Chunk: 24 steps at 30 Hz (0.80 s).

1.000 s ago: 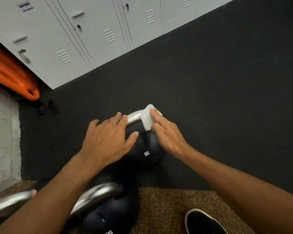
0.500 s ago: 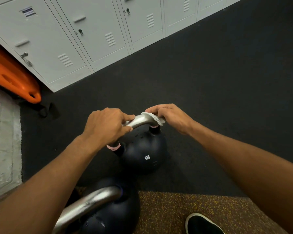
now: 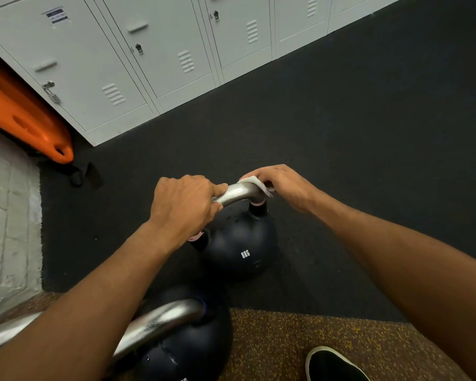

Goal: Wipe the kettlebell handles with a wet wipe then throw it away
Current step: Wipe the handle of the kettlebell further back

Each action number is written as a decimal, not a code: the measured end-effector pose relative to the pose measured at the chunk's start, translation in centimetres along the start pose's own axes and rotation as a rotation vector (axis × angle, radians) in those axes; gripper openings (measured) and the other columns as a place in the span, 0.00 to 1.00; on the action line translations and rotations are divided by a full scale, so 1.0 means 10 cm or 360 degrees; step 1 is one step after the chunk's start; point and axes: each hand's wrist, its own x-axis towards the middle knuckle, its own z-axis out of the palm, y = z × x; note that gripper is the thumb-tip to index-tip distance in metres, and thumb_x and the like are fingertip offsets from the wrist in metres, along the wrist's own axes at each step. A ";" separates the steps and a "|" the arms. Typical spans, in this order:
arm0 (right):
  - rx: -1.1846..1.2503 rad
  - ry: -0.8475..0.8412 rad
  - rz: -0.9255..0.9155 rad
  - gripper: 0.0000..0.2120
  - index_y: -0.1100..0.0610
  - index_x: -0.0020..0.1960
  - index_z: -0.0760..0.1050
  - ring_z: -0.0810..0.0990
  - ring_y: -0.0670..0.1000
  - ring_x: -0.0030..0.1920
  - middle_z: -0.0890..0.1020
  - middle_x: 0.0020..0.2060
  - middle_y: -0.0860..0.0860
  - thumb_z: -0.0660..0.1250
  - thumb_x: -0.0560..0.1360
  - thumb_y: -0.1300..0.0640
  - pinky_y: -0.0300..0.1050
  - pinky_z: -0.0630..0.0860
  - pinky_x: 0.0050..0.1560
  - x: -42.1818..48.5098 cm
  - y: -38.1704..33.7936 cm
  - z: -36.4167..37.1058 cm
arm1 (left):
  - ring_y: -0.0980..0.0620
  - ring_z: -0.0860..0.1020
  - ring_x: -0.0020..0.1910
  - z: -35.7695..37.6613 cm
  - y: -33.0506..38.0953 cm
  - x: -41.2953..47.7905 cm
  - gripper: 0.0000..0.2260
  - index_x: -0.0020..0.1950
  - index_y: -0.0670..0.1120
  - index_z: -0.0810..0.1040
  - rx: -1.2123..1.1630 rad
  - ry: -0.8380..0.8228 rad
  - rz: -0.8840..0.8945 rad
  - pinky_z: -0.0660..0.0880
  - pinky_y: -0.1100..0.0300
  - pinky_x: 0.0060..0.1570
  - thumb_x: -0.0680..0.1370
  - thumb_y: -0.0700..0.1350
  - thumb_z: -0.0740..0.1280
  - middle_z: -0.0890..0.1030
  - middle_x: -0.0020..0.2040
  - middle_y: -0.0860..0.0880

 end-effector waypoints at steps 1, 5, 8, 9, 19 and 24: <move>0.0028 -0.0005 -0.0003 0.21 0.51 0.50 0.86 0.82 0.45 0.54 0.86 0.50 0.41 0.55 0.72 0.64 0.48 0.75 0.63 -0.02 0.02 -0.01 | 0.50 0.80 0.47 0.00 0.00 0.00 0.16 0.69 0.67 0.72 -0.0005 0.0002 0.0003 0.62 0.55 0.38 0.81 0.59 0.61 0.80 0.48 0.53; 0.0109 0.0081 0.0013 0.23 0.45 0.57 0.83 0.79 0.45 0.61 0.84 0.56 0.41 0.55 0.72 0.58 0.51 0.70 0.69 -0.13 0.19 0.01 | 0.50 0.80 0.48 0.01 0.01 -0.01 0.17 0.71 0.66 0.71 -0.0002 0.0002 0.0001 0.62 0.55 0.39 0.81 0.59 0.61 0.80 0.49 0.53; 0.0074 0.0232 0.0013 0.23 0.41 0.62 0.80 0.77 0.43 0.62 0.81 0.59 0.35 0.57 0.74 0.58 0.49 0.70 0.69 -0.22 0.29 0.11 | 0.50 0.79 0.46 0.01 0.01 -0.02 0.17 0.70 0.66 0.71 0.0013 0.0014 -0.0021 0.62 0.55 0.39 0.81 0.58 0.60 0.78 0.47 0.53; 0.0070 0.0276 0.0011 0.23 0.40 0.63 0.79 0.76 0.41 0.63 0.80 0.60 0.35 0.58 0.75 0.59 0.47 0.70 0.70 -0.25 0.31 0.14 | 0.50 0.79 0.45 0.02 0.01 -0.02 0.17 0.70 0.66 0.71 0.0023 0.0023 -0.0024 0.62 0.55 0.39 0.81 0.58 0.60 0.78 0.46 0.53; -0.0337 0.0298 -0.0153 0.33 0.51 0.80 0.36 0.40 0.41 0.78 0.37 0.78 0.42 0.55 0.84 0.54 0.36 0.44 0.76 -0.55 0.46 0.87 | 0.51 0.79 0.41 0.02 0.02 -0.04 0.14 0.67 0.64 0.74 0.0067 0.0048 -0.0011 0.62 0.55 0.37 0.82 0.58 0.60 0.77 0.44 0.53; -0.0414 0.0293 -0.0176 0.34 0.48 0.74 0.28 0.33 0.41 0.77 0.30 0.76 0.43 0.52 0.85 0.51 0.41 0.35 0.76 -0.51 0.44 0.95 | 0.52 0.78 0.42 0.04 0.01 -0.02 0.17 0.71 0.65 0.71 0.0051 0.0043 -0.0014 0.64 0.56 0.38 0.82 0.59 0.60 0.78 0.46 0.53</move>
